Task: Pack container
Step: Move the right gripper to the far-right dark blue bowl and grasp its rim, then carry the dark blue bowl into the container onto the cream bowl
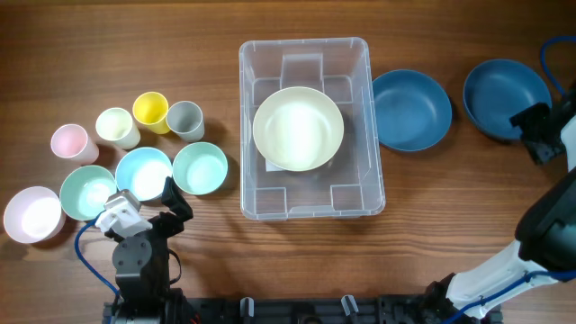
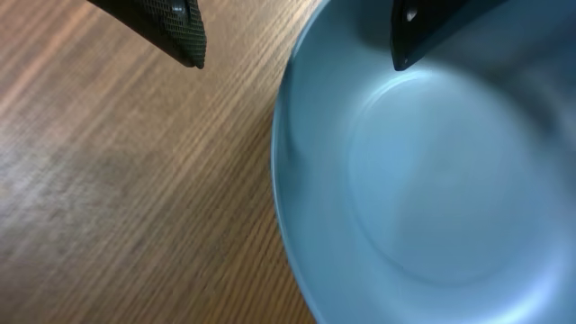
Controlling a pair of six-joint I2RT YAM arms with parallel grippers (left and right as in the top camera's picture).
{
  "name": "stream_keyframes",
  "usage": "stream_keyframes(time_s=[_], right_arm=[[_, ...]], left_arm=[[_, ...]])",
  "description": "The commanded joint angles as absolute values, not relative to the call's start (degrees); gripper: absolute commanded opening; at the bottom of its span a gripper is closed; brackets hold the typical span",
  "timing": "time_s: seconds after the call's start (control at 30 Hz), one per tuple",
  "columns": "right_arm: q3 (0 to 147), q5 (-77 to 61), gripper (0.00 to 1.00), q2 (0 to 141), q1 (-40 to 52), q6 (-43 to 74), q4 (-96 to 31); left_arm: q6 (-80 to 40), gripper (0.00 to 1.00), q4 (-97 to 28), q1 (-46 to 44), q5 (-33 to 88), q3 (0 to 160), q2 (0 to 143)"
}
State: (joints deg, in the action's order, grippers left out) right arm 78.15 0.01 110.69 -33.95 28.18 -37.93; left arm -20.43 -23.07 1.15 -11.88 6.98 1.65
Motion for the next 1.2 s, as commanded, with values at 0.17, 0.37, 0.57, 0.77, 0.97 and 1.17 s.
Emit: stream_keyframes(time_s=[0.17,0.37,0.57,0.77,0.97,1.17], right_arm=[[78.26,-1.32,0.31,119.42,-34.0,28.73,-35.55],[78.32,-1.21,0.04,117.75,-34.76,30.92,-37.06],[78.32,-1.1,0.04,108.12,-35.46,32.93,-39.42],[78.32,-11.14,0.04,88.82,-33.47,33.61,-34.89],[78.32,-19.94,0.04,76.84,-17.96,31.03,-35.55],[78.28,-4.38,0.04,81.21,7.66,26.92,-41.87]], left_arm=[[-19.94,1.0,-22.87,1.37,-10.94,6.85,1.13],[-19.94,1.0,-22.87,1.37,-10.94,6.85,1.13],[-19.94,1.0,-22.87,1.37,-10.94,6.85,1.13],[-19.94,1.0,-22.9,1.37,-10.94,6.85,1.13],[-19.94,1.0,-22.87,1.37,-10.94,6.85,1.13],[-19.94,1.0,-22.87,1.37,-10.94,6.85,1.13]])
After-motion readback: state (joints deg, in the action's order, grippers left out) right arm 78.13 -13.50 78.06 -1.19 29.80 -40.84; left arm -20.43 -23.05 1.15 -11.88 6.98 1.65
